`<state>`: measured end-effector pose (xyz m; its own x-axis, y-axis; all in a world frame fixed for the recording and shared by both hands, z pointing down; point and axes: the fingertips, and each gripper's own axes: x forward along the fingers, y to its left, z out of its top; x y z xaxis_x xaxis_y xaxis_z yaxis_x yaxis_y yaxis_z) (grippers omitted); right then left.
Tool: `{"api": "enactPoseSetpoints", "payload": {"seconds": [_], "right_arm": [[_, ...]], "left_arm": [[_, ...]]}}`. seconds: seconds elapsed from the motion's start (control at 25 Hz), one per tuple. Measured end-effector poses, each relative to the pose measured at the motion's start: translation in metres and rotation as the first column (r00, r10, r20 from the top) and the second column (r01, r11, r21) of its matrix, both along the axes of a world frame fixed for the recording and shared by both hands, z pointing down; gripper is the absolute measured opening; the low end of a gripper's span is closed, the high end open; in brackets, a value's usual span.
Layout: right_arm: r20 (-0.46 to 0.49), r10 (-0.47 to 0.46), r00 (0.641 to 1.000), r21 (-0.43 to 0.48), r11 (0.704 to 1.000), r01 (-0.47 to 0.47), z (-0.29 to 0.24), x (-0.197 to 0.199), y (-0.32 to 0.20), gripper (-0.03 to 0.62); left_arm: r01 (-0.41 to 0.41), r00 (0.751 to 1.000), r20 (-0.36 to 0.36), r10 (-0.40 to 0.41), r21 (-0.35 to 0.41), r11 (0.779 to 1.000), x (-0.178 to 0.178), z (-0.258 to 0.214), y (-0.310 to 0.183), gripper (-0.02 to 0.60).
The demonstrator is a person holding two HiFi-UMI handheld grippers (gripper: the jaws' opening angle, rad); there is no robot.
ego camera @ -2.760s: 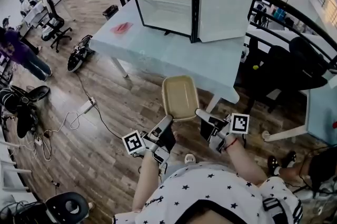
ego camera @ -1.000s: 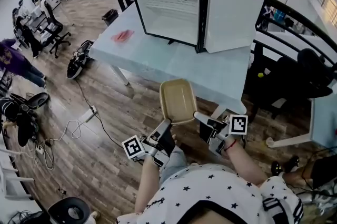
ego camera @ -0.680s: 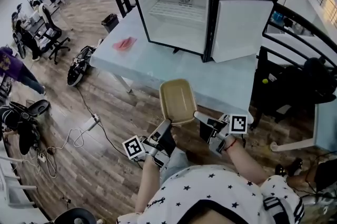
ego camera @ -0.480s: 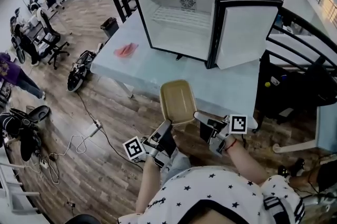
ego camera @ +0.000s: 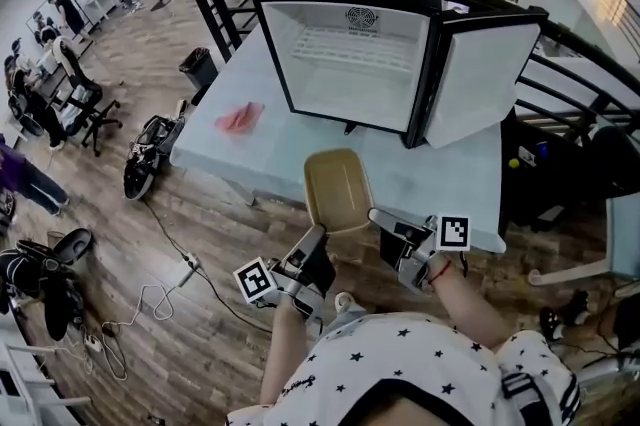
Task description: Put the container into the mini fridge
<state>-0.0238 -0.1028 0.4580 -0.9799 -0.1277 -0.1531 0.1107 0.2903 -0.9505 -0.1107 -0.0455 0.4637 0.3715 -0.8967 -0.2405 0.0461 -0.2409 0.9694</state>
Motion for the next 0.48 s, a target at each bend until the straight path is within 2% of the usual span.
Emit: {"api": "enactPoseSetpoints", "payload": {"seconds": [0.48], "right_arm": [[0.005,0.102,0.995,0.016,0.995,-0.102,0.003,-0.049,-0.041,0.216]], "left_arm": [[-0.1,0.995,-0.006,0.101,0.014,0.995,-0.055,0.002,-0.05,0.202]]}}
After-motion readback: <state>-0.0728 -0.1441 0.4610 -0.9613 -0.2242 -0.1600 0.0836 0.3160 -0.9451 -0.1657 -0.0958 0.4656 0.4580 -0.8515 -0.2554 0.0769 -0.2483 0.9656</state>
